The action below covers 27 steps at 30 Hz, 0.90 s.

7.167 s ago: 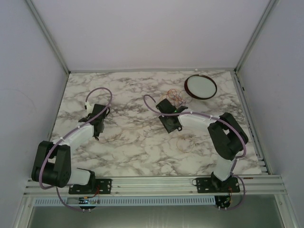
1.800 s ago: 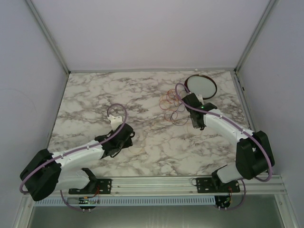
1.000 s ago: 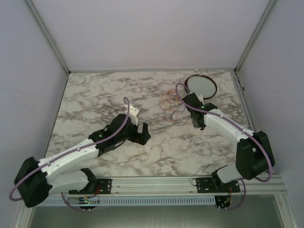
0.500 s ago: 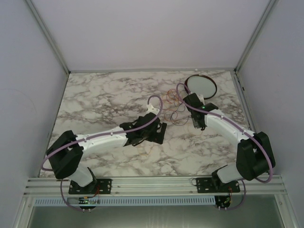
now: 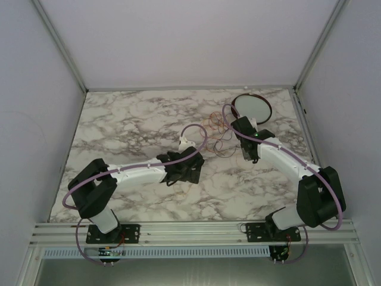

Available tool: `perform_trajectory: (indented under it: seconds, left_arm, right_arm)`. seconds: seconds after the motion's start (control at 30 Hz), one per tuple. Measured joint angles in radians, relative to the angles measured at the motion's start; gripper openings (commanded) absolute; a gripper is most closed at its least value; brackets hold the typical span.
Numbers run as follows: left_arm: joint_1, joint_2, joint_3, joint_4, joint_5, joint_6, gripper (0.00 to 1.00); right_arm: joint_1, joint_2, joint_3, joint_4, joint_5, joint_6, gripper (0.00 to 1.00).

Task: Zip-tie the wires
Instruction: Adjust the cable at the center of the board.

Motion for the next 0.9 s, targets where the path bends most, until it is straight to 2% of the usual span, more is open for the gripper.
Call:
perform_trajectory:
  seconds: [0.07,0.23,0.3,0.53,0.9]
  left_arm:
    - [0.0,0.0,-0.012,-0.001,0.0,-0.003,0.96]
    - [0.002,0.0,-0.045,0.006,0.028,-0.006,0.64]
    - [0.005,0.0,-0.066,0.015,0.05,-0.009,0.58]
    - [0.014,-0.005,-0.086,0.037,0.086,-0.002,0.48]
    - [0.014,-0.082,-0.156,0.021,0.134,-0.016,0.48]
  right_arm:
    - [-0.001,0.0,0.0,0.002,0.0,0.0,0.0]
    - [-0.002,0.0,0.0,0.004,-0.002,-0.002,0.0]
    - [-0.002,0.0,0.0,0.004,-0.002,-0.003,0.0]
    - [-0.002,-0.002,0.0,0.006,-0.003,-0.003,0.0]
    - [-0.002,-0.006,0.0,0.006,-0.008,-0.002,0.0]
